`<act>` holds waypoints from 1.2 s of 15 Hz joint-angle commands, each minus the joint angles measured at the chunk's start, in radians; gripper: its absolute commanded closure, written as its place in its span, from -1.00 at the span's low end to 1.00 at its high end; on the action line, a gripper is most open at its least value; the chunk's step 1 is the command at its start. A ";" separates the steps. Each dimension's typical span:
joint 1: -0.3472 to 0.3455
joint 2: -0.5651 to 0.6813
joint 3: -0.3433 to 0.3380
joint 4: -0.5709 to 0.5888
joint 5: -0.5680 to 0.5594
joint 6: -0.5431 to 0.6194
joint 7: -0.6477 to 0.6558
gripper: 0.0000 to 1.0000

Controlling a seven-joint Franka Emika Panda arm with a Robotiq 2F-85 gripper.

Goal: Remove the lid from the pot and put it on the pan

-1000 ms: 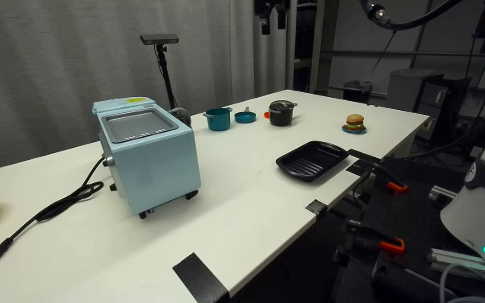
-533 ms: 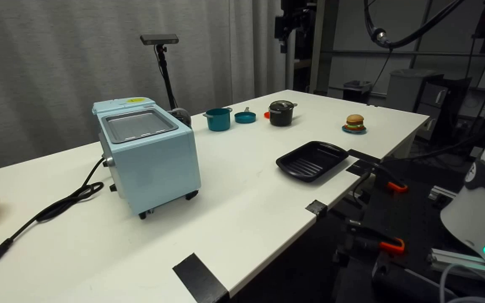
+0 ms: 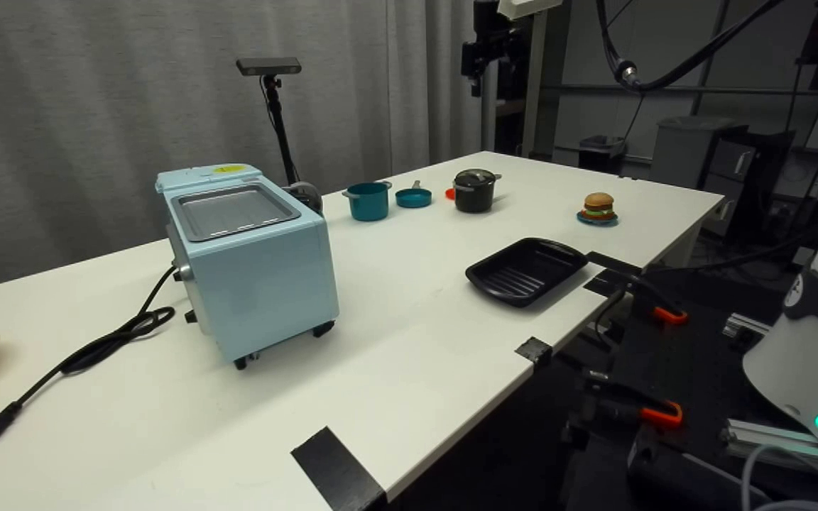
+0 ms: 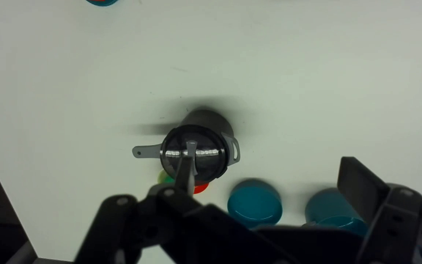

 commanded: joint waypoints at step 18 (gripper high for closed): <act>-0.026 0.166 -0.010 0.096 0.009 0.030 0.019 -1.00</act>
